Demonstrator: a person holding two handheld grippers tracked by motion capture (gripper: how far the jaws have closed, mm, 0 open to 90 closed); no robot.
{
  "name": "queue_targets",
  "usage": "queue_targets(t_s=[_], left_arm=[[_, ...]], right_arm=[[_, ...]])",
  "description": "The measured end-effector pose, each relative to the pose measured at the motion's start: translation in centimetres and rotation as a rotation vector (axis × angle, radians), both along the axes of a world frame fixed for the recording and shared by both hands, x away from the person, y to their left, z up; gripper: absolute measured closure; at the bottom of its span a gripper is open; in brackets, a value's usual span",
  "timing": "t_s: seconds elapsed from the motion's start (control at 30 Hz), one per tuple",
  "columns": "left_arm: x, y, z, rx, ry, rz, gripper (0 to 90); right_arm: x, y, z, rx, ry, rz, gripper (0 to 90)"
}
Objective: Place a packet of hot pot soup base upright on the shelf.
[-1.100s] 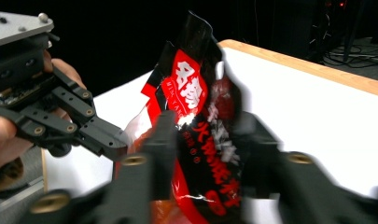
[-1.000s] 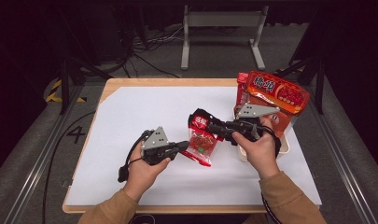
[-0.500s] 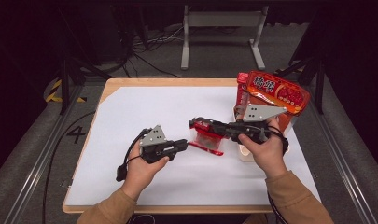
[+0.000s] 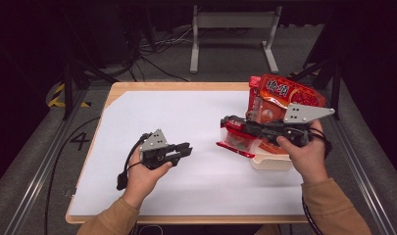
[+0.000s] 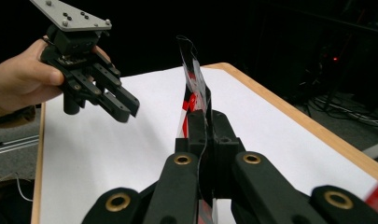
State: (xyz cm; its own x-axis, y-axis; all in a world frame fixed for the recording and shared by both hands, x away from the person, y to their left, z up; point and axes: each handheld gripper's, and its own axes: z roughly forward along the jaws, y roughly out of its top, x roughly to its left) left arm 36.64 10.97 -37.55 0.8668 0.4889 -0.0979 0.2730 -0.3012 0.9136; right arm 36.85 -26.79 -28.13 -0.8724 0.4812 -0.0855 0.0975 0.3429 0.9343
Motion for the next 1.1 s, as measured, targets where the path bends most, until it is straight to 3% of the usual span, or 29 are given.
queue_targets(t_s=[0.17, 0.47, 0.77, 1.1], left_arm=[[0.0, 0.9, 0.0, 0.009, 0.001, 0.028, 70.7], [0.3, 3.3, -0.5, 0.020, 0.037, 0.102, 50.9], [0.5, 5.2, -0.9, 0.029, 0.065, 0.145, 43.1], [0.5, 7.3, -1.1, 0.012, 0.074, 0.207, 41.8]], right_arm=[[-0.3, -2.0, 0.5, -0.001, -0.011, -0.017, 89.8], [-0.9, -4.8, 1.2, -0.016, -0.042, -0.025, 89.7], [-1.4, -7.1, 1.6, -0.028, -0.078, -0.030, 89.7], [-1.4, -9.0, 1.7, -0.031, -0.097, -0.021, 89.5]])
